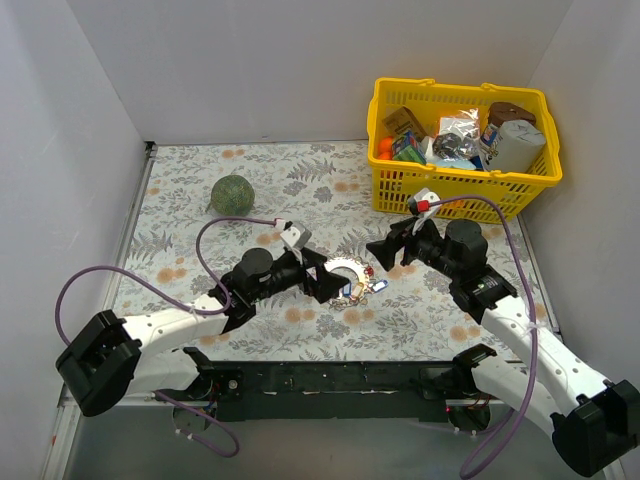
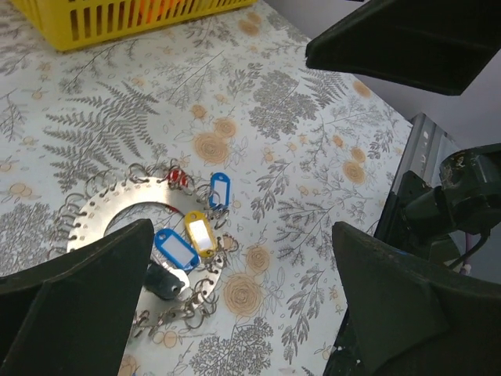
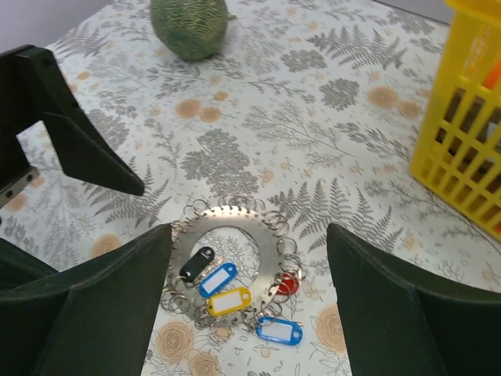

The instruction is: Put the keys on the keyring

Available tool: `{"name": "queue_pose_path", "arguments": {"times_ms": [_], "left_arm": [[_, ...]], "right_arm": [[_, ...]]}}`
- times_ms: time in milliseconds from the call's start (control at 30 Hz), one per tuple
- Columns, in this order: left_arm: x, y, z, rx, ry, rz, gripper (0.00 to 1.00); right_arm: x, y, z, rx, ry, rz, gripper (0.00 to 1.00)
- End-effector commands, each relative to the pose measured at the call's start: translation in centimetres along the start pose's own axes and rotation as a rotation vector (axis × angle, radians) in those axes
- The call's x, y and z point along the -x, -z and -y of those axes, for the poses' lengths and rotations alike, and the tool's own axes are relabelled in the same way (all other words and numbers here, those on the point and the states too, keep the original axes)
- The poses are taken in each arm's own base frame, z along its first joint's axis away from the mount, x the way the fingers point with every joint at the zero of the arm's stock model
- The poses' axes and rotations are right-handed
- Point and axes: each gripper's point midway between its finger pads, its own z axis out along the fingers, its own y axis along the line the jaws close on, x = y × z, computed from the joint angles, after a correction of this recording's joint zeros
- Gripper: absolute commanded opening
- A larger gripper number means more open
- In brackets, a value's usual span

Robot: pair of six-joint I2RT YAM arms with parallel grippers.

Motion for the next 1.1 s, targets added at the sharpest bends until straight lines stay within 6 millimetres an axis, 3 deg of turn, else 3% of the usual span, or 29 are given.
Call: {"name": "queue_pose_path", "arguments": {"times_ms": [0,100,233,300,467,600,700,933,1067], "left_arm": [[-0.7,0.6,-1.5,0.043,0.113,-0.050,0.98],[-1.1,0.9,-3.2,0.061,0.218,-0.076,0.98],[-0.1,2.1,-6.8,0.131,0.345,-0.046,0.98],[0.5,2.7,-7.7,0.159,0.364,-0.021,0.98],[2.1,4.8,-12.1,0.364,0.423,0.043,0.98],[3.3,5.9,-13.1,0.436,0.402,0.063,0.98],[4.9,6.8,-12.8,0.453,0.364,0.107,0.98],[8.8,9.8,-13.1,0.577,0.279,0.222,0.98],[11.1,11.8,-13.2,0.652,0.234,0.298,0.98]], "right_arm": [[-0.6,0.4,3.3,-0.170,-0.070,0.013,0.88],[-1.6,0.5,4.3,-0.208,-0.101,-0.013,0.90],[-2.8,0.7,5.4,-0.248,-0.154,-0.048,0.90],[-3.6,0.9,6.0,-0.272,-0.178,-0.067,0.90],[-5.4,1.7,7.1,-0.317,-0.249,-0.089,0.91],[-6.2,2.5,8.2,-0.356,-0.291,-0.079,0.94],[-6.3,2.9,8.8,-0.388,-0.299,-0.068,0.96],[-4.3,4.0,10.0,-0.458,-0.258,-0.027,0.99],[-2.1,5.7,11.4,-0.573,-0.216,0.047,0.98]]}}
